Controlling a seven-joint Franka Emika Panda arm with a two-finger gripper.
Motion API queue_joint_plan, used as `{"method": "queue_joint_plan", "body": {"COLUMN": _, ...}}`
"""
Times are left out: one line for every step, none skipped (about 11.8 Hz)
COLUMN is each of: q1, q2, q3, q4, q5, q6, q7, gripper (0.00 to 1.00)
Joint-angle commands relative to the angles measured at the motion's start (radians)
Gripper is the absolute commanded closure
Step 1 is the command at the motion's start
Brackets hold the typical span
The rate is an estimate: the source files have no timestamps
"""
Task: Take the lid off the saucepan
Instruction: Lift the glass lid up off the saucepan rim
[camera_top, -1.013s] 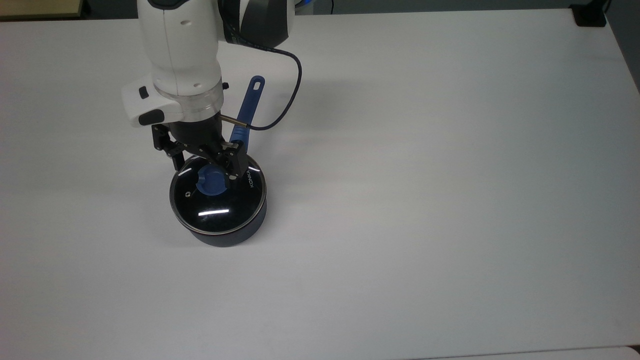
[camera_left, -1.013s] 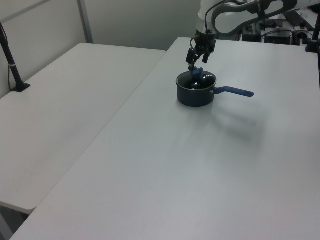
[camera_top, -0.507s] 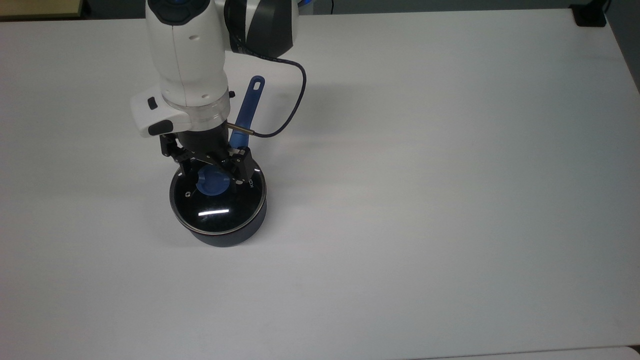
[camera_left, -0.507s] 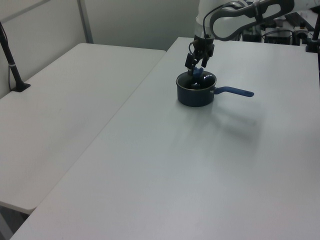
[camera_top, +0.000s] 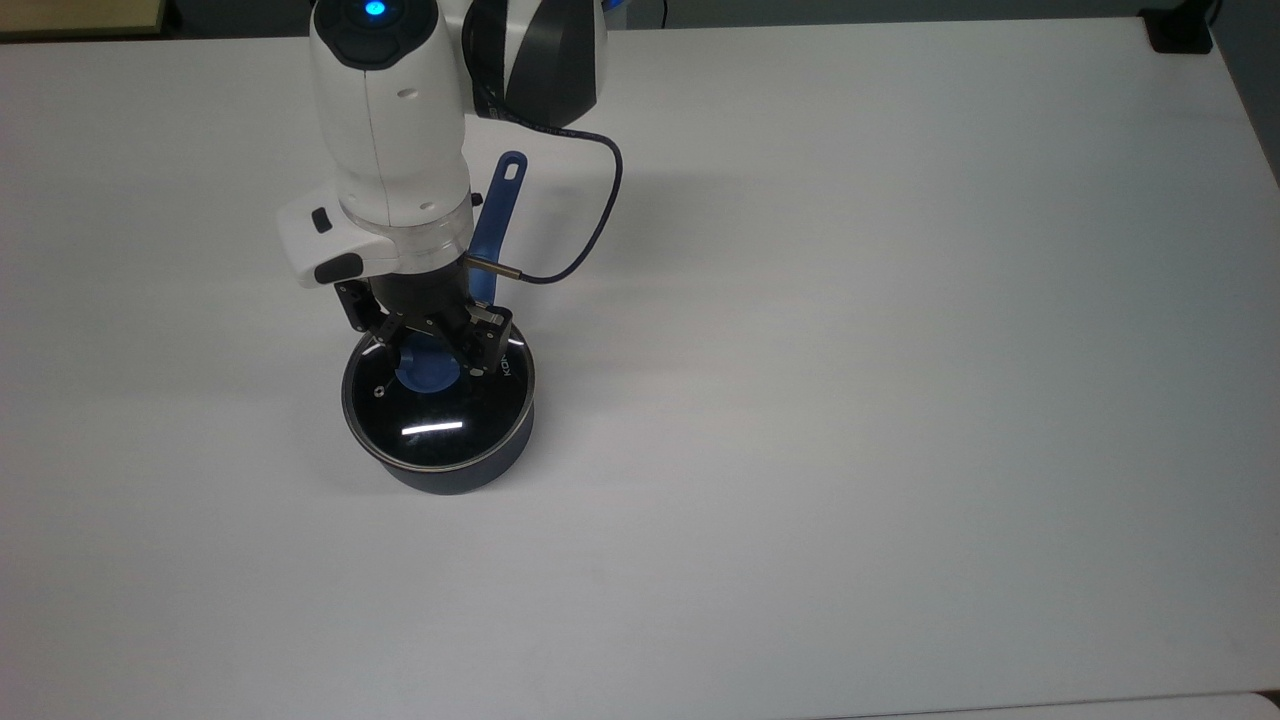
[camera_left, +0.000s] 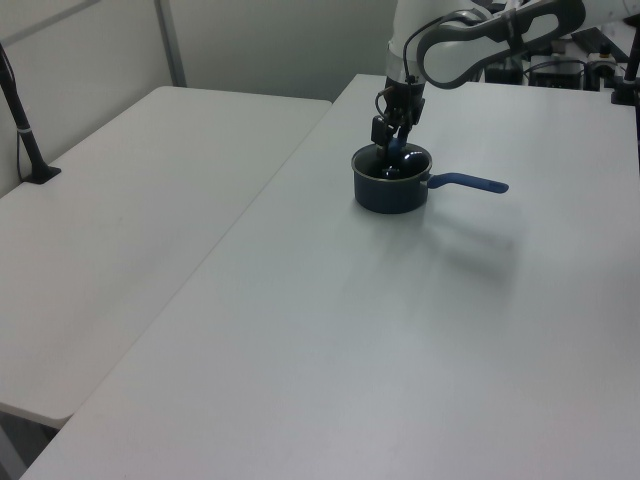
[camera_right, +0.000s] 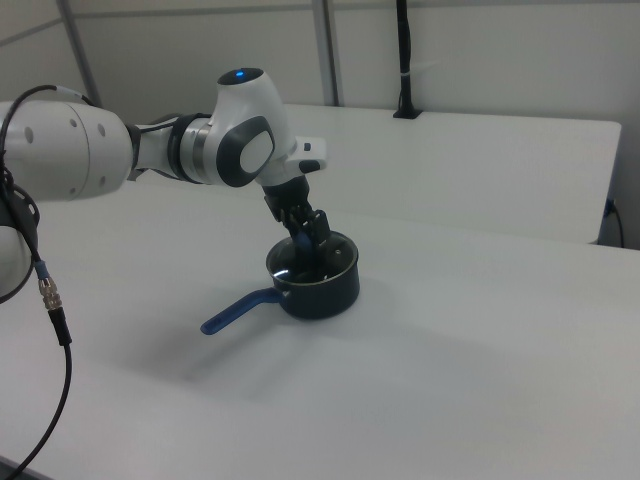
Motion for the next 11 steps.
{"method": "queue_joint_plan", "body": {"q1": -0.001, "q2": 0.004, "q3": 0.007, "q4": 0.006, "q5": -0.020, "q6": 0.022, "q7": 0.020, "gripper": 0.41}}
{"method": "queue_joint_plan", "body": {"q1": -0.004, "q2": -0.002, "q3": 0.006, "q4": 0.006, "q5": -0.026, "q6": 0.021, "q7": 0.019, "gripper": 0.41}}
{"method": "queue_joint_plan", "body": {"q1": -0.005, "q2": -0.013, "q3": 0.007, "q4": 0.006, "q5": -0.027, "q6": 0.019, "q7": 0.016, "gripper": 0.41}}
{"method": "queue_joint_plan", "body": {"q1": -0.005, "q2": -0.039, "q3": 0.006, "q4": -0.002, "q5": -0.027, "q6": 0.016, "q7": 0.014, "gripper": 0.41}}
{"method": "queue_joint_plan", "body": {"q1": -0.005, "q2": -0.059, "q3": 0.007, "q4": -0.002, "q5": -0.027, "q6": 0.008, "q7": 0.011, "gripper": 0.41}}
{"method": "queue_joint_plan", "body": {"q1": -0.005, "q2": -0.081, "q3": 0.007, "q4": -0.003, "q5": -0.027, "q6": 0.005, "q7": 0.011, "gripper": 0.41}}
{"method": "queue_joint_plan", "body": {"q1": -0.004, "q2": -0.100, "q3": 0.007, "q4": -0.009, "q5": -0.027, "q6": -0.008, "q7": 0.011, "gripper": 0.41}}
{"method": "queue_joint_plan", "body": {"q1": 0.005, "q2": -0.131, "q3": 0.009, "q4": -0.017, "q5": -0.027, "q6": -0.033, "q7": 0.011, "gripper": 0.41}}
{"method": "queue_joint_plan", "body": {"q1": 0.019, "q2": -0.177, "q3": 0.024, "q4": -0.046, "q5": -0.029, "q6": -0.074, "q7": 0.013, "gripper": 0.41}}
{"method": "queue_joint_plan", "body": {"q1": 0.027, "q2": -0.240, "q3": 0.061, "q4": -0.090, "q5": -0.032, "q6": -0.111, "q7": 0.011, "gripper": 0.41}}
{"method": "queue_joint_plan", "body": {"q1": 0.022, "q2": -0.310, "q3": 0.114, "q4": -0.154, "q5": -0.049, "q6": -0.143, "q7": 0.013, "gripper": 0.41}}
